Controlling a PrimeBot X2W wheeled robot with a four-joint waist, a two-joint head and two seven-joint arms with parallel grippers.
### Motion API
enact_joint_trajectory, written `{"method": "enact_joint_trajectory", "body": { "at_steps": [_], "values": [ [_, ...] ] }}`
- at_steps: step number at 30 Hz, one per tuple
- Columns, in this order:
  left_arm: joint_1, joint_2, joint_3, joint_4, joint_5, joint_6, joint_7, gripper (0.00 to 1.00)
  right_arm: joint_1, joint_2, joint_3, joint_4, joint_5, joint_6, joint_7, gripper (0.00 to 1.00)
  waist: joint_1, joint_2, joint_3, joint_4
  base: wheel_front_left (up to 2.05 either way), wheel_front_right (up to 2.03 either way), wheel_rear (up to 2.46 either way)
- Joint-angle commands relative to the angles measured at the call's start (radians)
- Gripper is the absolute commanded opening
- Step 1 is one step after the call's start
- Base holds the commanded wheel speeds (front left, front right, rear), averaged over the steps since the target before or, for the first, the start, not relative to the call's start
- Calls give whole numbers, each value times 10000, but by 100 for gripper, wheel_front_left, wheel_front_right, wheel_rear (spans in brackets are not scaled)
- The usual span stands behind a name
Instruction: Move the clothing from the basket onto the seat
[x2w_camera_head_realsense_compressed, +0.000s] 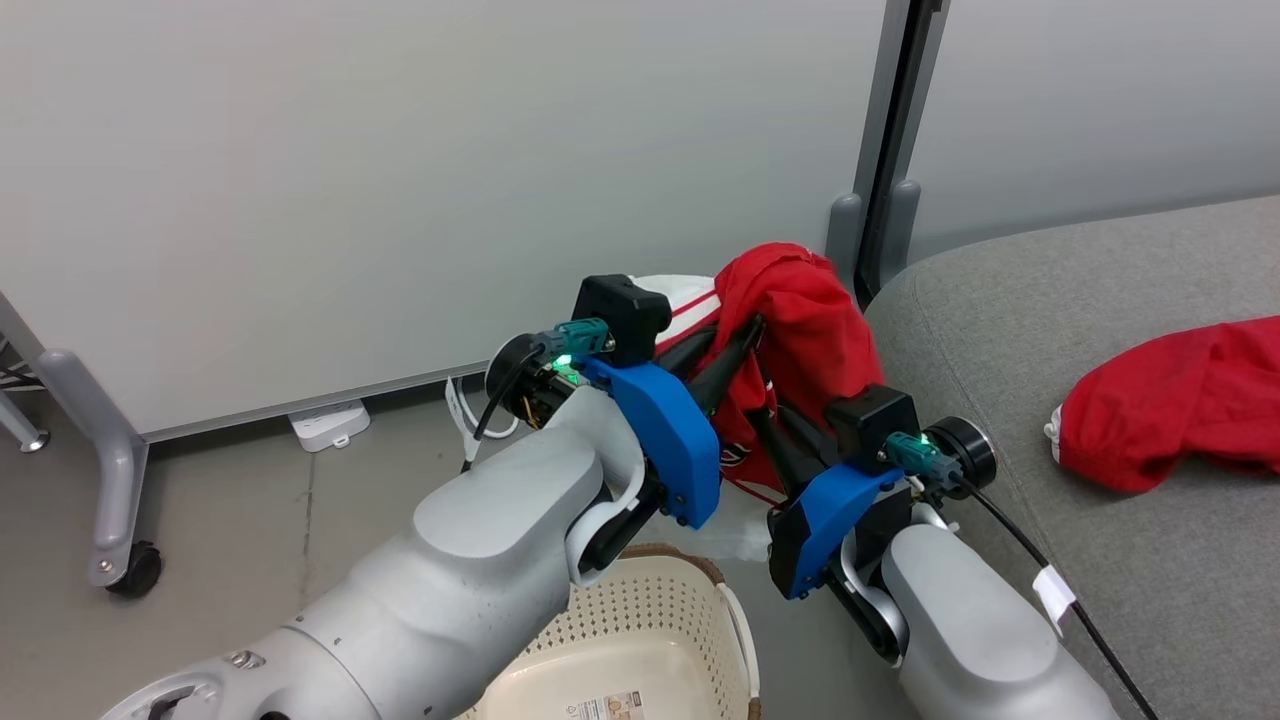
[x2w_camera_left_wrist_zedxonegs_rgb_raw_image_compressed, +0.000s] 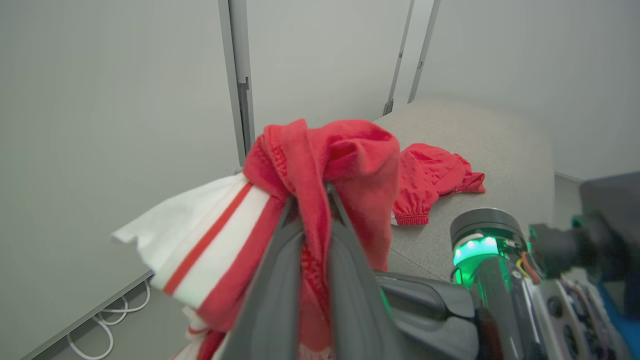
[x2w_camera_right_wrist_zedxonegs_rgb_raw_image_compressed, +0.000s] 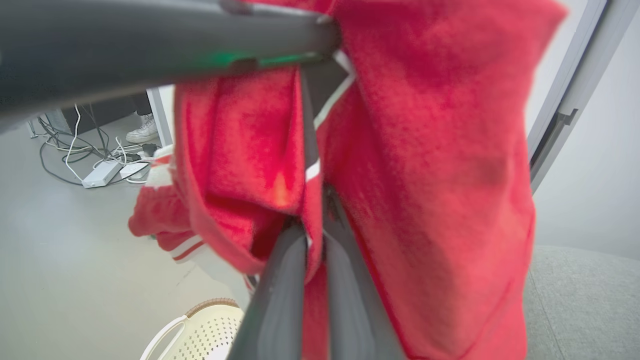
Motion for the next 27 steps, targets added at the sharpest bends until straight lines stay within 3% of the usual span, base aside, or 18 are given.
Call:
{"method": "enact_joint_trajectory", "body": {
  "at_steps": [1,7,14,20,27],
  "values": [
    [-30,18,18,-35,55,7,-239,100,-105,10,44,65,27,-3,-45,0,1,0,1,-12,0,0,0],
    [511,26,288,92,594,-164,-771,100,-158,11,-106,-45,-8,-4,-173,0,1,0,33,-2,0,0,0],
    [2611,934,2800,-2258,3128,-32,-797,100,-2,13,-365,-206,-178,-3,-242,0,1,0,219,110,0,0,0],
    [5294,1853,4399,-4017,4953,-296,-800,100,207,11,-605,-366,-299,-3,-184,0,1,0,309,257,0,0,0],
    [7313,1975,5896,-4983,5894,-295,-800,100,374,8,-910,-468,-450,-3,-151,0,1,0,294,443,0,0,0]
  ]
}}
